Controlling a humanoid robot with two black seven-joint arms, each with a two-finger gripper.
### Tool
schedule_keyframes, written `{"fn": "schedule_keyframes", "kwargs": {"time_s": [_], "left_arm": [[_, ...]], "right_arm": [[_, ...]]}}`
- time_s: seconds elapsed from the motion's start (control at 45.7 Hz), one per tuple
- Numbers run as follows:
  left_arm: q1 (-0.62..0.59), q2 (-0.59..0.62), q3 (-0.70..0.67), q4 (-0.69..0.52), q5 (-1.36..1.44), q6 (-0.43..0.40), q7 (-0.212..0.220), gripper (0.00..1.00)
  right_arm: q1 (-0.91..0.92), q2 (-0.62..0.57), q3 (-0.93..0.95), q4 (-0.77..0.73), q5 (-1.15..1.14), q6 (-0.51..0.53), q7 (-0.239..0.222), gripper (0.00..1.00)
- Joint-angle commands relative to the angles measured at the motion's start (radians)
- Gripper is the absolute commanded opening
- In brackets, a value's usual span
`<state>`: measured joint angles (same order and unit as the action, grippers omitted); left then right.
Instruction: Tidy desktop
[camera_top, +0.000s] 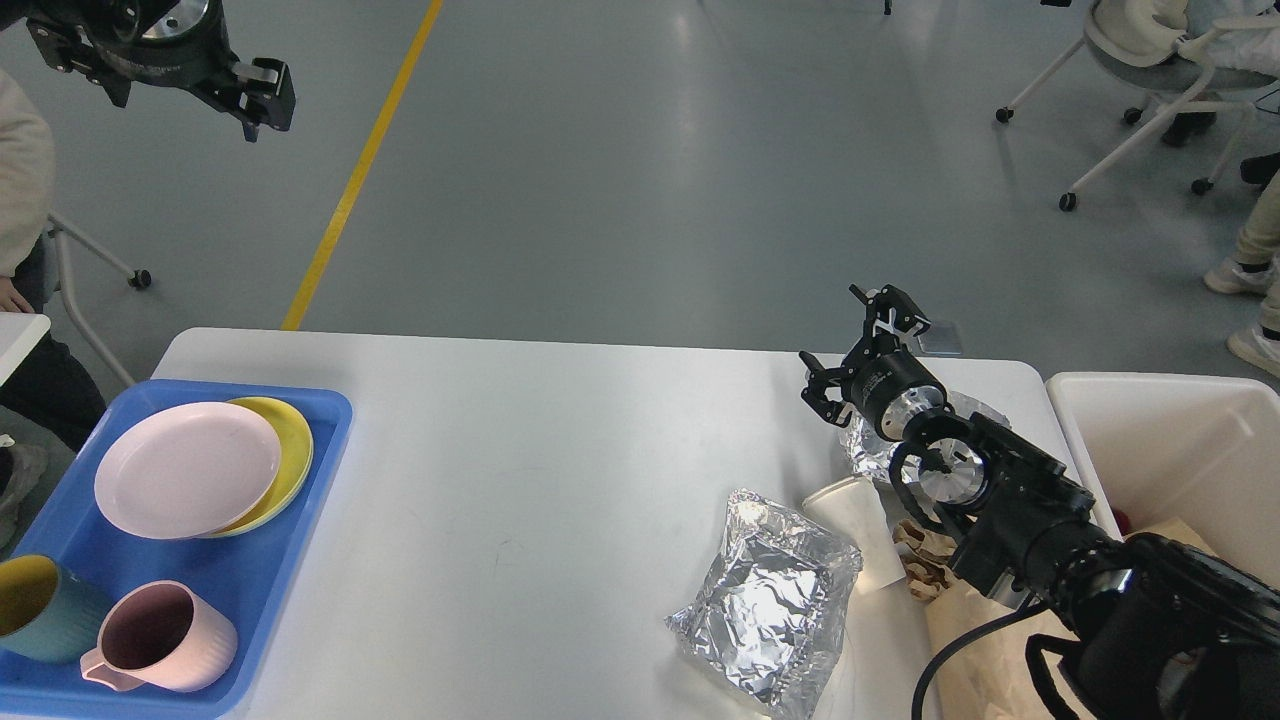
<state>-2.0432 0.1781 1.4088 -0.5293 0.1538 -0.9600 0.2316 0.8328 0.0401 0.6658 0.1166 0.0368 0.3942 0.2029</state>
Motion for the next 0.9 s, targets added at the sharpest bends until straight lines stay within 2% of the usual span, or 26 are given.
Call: {"fn": "schedule_keyframes", "kwargs": {"time_s": [0.0, 0.153, 0.416, 0.591, 0.679, 0.876], "left_arm": [[-0.006, 0.014, -0.019, 0.078, -0.008, 0.0, 0.0, 0.95], [0.004, 0.056, -0.151, 0.189, -0.045, 0.0, -0.006, 0.95], [0.037, 0.239, -0.603, 0.212, -0.046, 0.0, -0.001, 0.96], [0.217, 0.288, -0.901, 0.227, -0.048, 0.0, 0.0, 0.96], [0.282, 0.304, -0.976, 0.241, -0.043, 0.0, 0.005, 0.96], [0.32, 0.324, -1.027, 0.244, -0.054, 0.0, 0.0, 0.96]], "right_arm": [[0.0, 0.0, 0.0, 0.0, 0.0, 0.0, 0.0, 1.0], [0.0, 0.0, 0.0, 0.0, 0.0, 0.0, 0.0, 1.0], [-0.001, 0.0, 0.0, 0.0, 0.0, 0.0, 0.0, 1.0], [0.0, 0.0, 0.0, 0.0, 0.0, 0.0, 0.0, 1.0], [0.0, 0.0, 0.0, 0.0, 0.0, 0.0, 0.0, 1.0], [-0.001, 0.0, 0.0, 0.0, 0.0, 0.0, 0.0, 1.0]]}}
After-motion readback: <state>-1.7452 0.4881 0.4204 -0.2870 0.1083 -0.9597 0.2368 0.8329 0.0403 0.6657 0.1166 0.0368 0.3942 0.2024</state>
